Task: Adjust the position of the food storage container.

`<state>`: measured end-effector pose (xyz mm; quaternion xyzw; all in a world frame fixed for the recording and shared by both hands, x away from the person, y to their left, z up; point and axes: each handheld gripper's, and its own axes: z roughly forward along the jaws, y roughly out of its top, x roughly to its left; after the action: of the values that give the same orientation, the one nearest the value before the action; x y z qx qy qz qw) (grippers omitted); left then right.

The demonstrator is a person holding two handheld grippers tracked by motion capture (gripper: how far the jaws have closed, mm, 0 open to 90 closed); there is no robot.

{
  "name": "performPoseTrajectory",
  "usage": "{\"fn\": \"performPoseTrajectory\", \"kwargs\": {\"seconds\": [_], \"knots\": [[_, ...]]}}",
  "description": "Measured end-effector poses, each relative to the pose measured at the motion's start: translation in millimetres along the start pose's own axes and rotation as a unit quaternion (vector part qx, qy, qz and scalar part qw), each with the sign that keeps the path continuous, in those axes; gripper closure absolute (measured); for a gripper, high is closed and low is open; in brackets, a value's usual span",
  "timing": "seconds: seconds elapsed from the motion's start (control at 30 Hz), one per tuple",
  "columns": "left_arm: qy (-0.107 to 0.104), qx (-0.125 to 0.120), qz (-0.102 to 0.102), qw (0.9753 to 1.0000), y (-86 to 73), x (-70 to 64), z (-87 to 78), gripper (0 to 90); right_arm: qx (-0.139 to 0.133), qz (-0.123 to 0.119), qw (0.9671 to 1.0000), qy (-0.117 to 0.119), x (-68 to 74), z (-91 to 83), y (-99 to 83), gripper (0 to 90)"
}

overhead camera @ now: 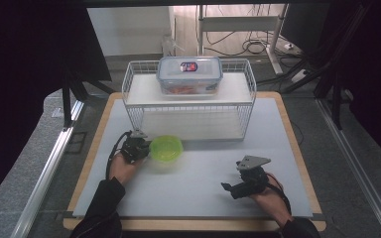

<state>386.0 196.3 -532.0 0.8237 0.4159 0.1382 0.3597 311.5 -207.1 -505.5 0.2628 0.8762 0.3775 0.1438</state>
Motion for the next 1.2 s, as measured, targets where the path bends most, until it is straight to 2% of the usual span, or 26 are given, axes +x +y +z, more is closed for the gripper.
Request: {"fn": "performPoseTrajectory", "kwargs": {"seconds": [0.2,0.33,0.43,0.53,0.7,0.8,0.9,1.07,1.17,1.2], "knots": [[-0.007,0.009,0.025,0.9996,3.5,-11.5,3.1,89.7,0.000,0.000,1.0000,0.000,0.1,0.1,0.0,5.7],[-0.013,0.008,0.030,0.9994,6.1,-24.7,7.3,89.7,0.001,-0.001,1.0000,0.001,0.3,0.2,0.0,5.8],[-0.019,0.014,0.050,0.9984,9.4,-31.7,10.6,89.7,0.002,-0.001,1.0000,0.002,0.4,0.7,-0.2,5.8],[-0.026,0.020,0.052,0.9981,11.6,-41.4,14.0,89.7,0.002,-0.001,1.0000,0.002,0.4,0.6,-0.2,5.8],[-0.028,0.032,0.069,0.9967,13.7,-51.6,17.9,89.1,0.002,0.001,1.0000,0.003,0.5,0.8,-0.4,5.8],[-0.026,0.031,0.061,0.9973,12.9,-49.7,17.1,87.8,0.003,0.001,1.0000,0.003,0.4,0.7,-0.4,5.8],[-0.023,0.019,0.048,0.9984,13.1,-46.4,12.0,87.7,0.004,0.002,1.0000,0.004,0.2,0.8,-0.5,5.8],[-0.004,0.022,0.044,0.9988,10.1,-41.8,3.5,86.4,0.004,0.004,1.0000,0.005,-0.1,0.8,-0.5,5.8],[0.002,0.018,0.043,0.9989,5.8,-38.5,-5.3,82.8,0.002,0.006,1.0000,0.006,-0.2,0.4,-0.2,5.8],[0.006,0.014,0.036,0.9992,4.2,-39.2,-9.0,80.3,0.002,0.007,1.0000,0.006,-0.3,0.4,-0.2,5.8]]}}
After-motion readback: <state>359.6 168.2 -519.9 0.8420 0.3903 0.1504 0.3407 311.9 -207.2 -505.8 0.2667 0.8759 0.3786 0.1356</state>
